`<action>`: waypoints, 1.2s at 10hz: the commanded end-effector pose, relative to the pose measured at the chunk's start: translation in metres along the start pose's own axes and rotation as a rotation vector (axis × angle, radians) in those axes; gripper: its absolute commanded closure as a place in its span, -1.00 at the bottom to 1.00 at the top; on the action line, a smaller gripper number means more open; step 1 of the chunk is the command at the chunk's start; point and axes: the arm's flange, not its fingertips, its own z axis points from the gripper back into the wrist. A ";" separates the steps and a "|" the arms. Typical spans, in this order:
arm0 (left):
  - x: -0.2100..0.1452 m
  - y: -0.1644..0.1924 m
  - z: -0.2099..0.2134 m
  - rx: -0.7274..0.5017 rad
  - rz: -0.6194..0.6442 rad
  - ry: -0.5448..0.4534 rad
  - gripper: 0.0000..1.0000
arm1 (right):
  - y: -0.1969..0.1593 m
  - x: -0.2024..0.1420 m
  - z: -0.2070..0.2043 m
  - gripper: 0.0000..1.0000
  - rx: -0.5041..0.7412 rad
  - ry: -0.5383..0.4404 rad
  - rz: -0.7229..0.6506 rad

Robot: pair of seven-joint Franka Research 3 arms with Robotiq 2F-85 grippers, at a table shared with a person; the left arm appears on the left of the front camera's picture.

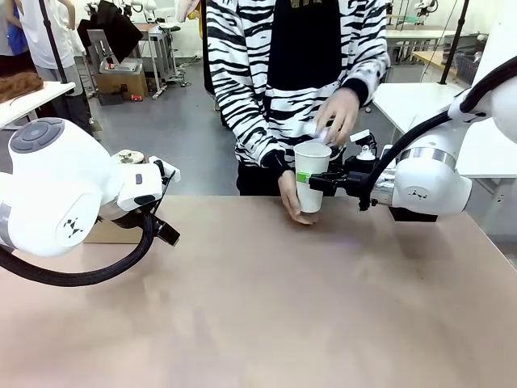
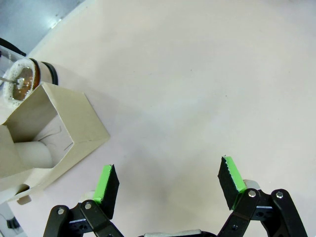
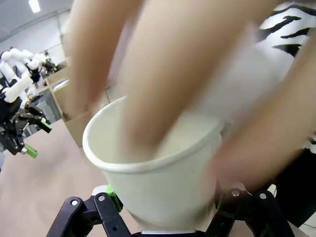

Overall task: Pour a drink into a cup and package it in a carrier.
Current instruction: When a person places the Paper Cup Lid on the 600 ml Paper Cup , lift the 600 ml Paper Cup.

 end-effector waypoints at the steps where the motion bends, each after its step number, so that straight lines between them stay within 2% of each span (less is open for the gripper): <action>1: 0.000 0.000 0.000 -0.002 0.001 -0.001 -1.00 | 0.002 0.004 -0.001 -0.61 -0.002 -0.004 0.003; 12: 0.000 0.000 0.000 -0.002 0.001 -0.001 -1.00 | 0.002 0.004 -0.001 -0.61 -0.002 -0.004 0.003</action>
